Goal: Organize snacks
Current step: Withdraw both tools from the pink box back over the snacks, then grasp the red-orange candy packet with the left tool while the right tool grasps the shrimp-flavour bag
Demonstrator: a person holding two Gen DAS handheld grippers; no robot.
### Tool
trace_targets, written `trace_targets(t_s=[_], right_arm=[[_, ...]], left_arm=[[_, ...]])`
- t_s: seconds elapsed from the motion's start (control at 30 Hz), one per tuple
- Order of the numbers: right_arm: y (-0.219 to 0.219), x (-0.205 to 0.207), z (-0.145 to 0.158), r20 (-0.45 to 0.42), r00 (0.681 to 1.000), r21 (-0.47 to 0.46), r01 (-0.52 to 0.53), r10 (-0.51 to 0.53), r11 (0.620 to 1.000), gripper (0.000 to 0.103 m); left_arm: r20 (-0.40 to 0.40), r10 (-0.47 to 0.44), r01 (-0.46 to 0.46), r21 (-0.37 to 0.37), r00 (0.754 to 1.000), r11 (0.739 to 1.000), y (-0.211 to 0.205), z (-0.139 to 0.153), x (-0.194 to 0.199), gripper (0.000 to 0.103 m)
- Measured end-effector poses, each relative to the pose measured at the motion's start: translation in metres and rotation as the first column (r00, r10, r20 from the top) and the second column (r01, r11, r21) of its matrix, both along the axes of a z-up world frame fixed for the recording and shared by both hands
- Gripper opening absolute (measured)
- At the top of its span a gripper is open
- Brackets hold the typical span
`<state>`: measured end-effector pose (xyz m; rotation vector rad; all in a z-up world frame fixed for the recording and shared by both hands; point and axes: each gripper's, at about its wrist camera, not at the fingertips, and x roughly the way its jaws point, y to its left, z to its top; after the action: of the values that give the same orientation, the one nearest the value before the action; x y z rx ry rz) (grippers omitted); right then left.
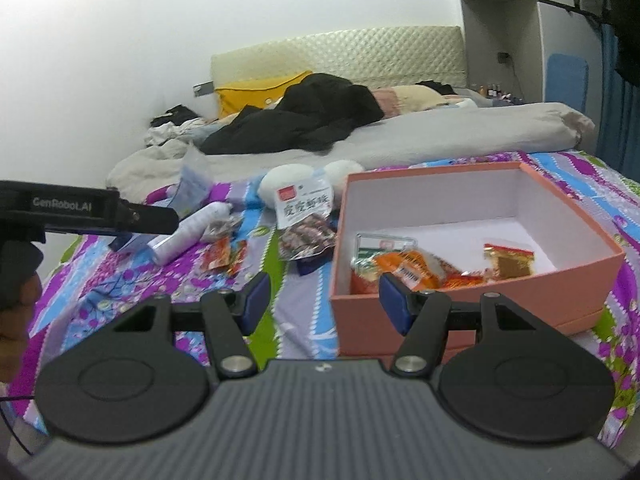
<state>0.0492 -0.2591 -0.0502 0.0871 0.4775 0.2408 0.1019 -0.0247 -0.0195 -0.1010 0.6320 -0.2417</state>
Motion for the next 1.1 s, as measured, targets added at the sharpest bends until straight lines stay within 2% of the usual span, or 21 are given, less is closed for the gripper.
trace_targets(t_s=[0.07, 0.17, 0.33, 0.57, 0.83, 0.9, 0.97, 1.1], right_arm=[[0.006, -0.003, -0.004, 0.000, 1.000, -0.006, -0.003, 0.003, 1.000, 0.062], [0.016, -0.006, -0.009, -0.006, 1.000, -0.017, -0.010, 0.010, 1.000, 0.062], [0.032, -0.005, -0.016, -0.016, 0.999, -0.039, -0.032, 0.031, 0.999, 0.062], [0.050, 0.008, -0.029, -0.027, 0.998, -0.086, -0.061, 0.059, 0.994, 0.062], [0.080, 0.033, -0.039, -0.043, 0.992, -0.160, -0.122, 0.117, 0.980, 0.062], [0.086, 0.042, -0.041, -0.043, 0.992, -0.175, -0.126, 0.120, 0.977, 0.069], [0.091, 0.052, -0.041, -0.036, 0.992, -0.183, -0.127, 0.122, 0.975, 0.084], [0.101, 0.077, -0.047, -0.043, 0.991, -0.197, -0.131, 0.125, 0.972, 0.084]], left_arm=[[-0.004, 0.019, -0.019, -0.013, 1.000, 1.000, 0.009, -0.006, -0.004, 0.090], [-0.037, 0.042, -0.044, -0.078, 0.998, 0.996, 0.027, -0.017, -0.007, 0.090], [-0.046, 0.093, -0.095, -0.044, 0.995, 0.994, 0.044, -0.032, -0.010, 0.090], [-0.076, 0.135, -0.140, -0.057, 0.988, 0.989, 0.063, -0.055, 0.001, 0.091], [-0.145, 0.194, -0.209, -0.094, 0.970, 0.973, 0.084, -0.095, 0.031, 0.091], [-0.159, 0.204, -0.221, -0.097, 0.966, 0.970, 0.087, -0.102, 0.041, 0.091], [-0.167, 0.205, -0.225, -0.106, 0.964, 0.969, 0.090, -0.108, 0.051, 0.091], [-0.185, 0.212, -0.236, -0.123, 0.960, 0.964, 0.099, -0.123, 0.078, 0.091]])
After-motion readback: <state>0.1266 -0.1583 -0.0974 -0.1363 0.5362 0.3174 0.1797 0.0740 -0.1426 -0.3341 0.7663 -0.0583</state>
